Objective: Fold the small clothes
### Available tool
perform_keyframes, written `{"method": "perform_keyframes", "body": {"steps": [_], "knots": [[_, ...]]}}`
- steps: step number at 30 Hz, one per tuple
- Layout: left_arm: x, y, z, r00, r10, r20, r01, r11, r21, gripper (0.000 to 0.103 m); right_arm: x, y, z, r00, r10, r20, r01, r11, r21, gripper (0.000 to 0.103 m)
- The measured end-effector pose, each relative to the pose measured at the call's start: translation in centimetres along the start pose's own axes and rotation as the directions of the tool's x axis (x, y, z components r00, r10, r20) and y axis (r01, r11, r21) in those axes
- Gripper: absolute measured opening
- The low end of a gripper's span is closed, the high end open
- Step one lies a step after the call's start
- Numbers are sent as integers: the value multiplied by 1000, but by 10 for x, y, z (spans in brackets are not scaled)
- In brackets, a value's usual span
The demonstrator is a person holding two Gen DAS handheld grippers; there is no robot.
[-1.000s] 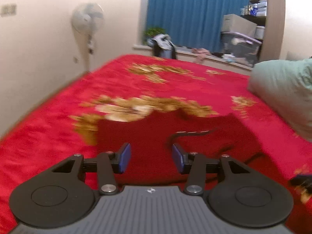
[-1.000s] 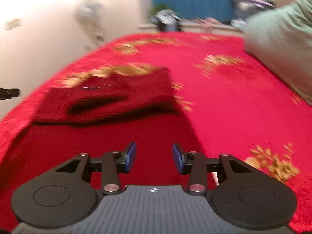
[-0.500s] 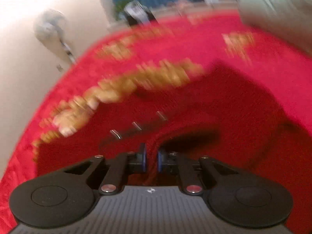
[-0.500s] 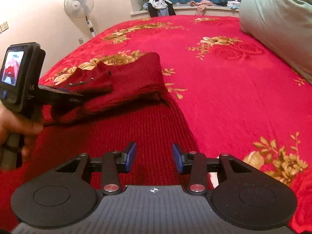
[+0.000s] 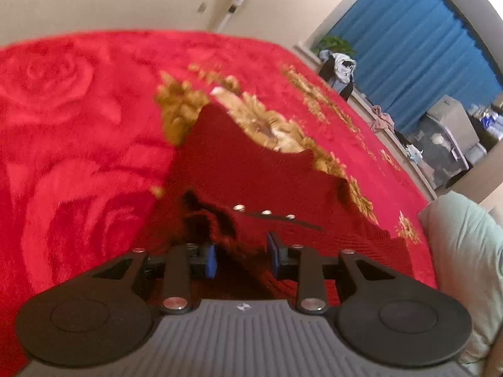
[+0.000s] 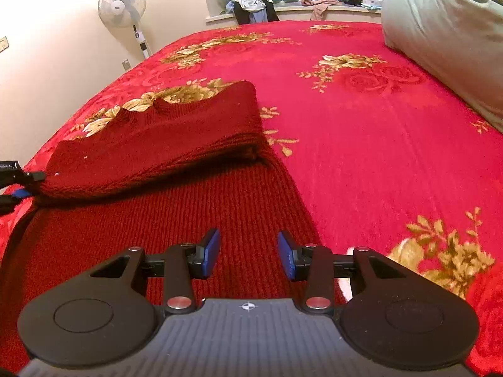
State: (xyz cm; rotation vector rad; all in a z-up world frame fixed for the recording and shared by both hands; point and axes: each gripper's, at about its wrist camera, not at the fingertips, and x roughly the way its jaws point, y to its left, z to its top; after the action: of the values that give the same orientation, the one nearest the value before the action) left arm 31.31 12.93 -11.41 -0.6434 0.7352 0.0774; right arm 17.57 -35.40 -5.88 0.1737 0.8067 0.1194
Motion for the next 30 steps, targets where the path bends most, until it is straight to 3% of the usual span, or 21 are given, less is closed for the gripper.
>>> {"method": "perform_keyframes", "body": {"steps": [2, 6, 7, 8, 10, 11, 15, 18, 22, 24, 27, 29, 30], "knots": [[4, 5, 9, 1000, 13, -13, -12, 999, 30, 13, 1, 3, -2, 1000, -1, -7, 1, 1000, -10, 43], [-20, -21, 25, 991, -33, 132, 7, 981, 196, 13, 3, 7, -4, 1000, 2, -7, -2, 1000, -24, 43], [-24, -28, 27, 984, -28, 173, -14, 972, 235, 14, 2, 7, -4, 1000, 5, 0, -5, 1000, -25, 43], [-23, -30, 30, 985, 3, 171, -47, 967, 251, 23, 1, 8, -4, 1000, 8, 5, -8, 1000, -25, 43], [-12, -23, 37, 987, 138, 86, -154, 964, 215, 35, 3, 7, -5, 1000, 11, 3, -11, 1000, -25, 42], [-15, -17, 38, 985, 163, 52, -170, 964, 205, 35, 4, 6, -7, 1000, 8, 0, -8, 1000, -25, 43], [-70, -14, 28, 986, 133, 104, -156, 953, 258, 38, 4, 2, -12, 1000, 8, -20, -8, 1000, -8, 43], [-117, -16, 5, 987, 106, 122, -141, 932, 333, 38, -7, 4, -14, 1000, 16, 14, -16, 1000, -10, 43], [-169, -15, -49, 984, 112, 138, -165, 864, 476, 37, -37, 6, -20, 992, 74, 100, -75, 997, 6, 43], [-192, -14, -72, 986, 99, 136, -156, 843, 515, 37, -56, 8, -22, 984, 115, 137, -115, 993, -4, 42], [-221, -8, -106, 988, 62, 141, -132, 816, 562, 40, -92, 10, -24, 977, 120, 177, -113, 992, -51, 42], [-234, -3, -119, 986, 59, 155, -136, 823, 552, 43, -118, 1, -22, 971, 140, 194, -137, 990, -31, 42], [-240, 1, -125, 986, 54, 155, -128, 840, 527, 43, -128, -4, -22, 968, 153, 200, -152, 988, -20, 42]]}}
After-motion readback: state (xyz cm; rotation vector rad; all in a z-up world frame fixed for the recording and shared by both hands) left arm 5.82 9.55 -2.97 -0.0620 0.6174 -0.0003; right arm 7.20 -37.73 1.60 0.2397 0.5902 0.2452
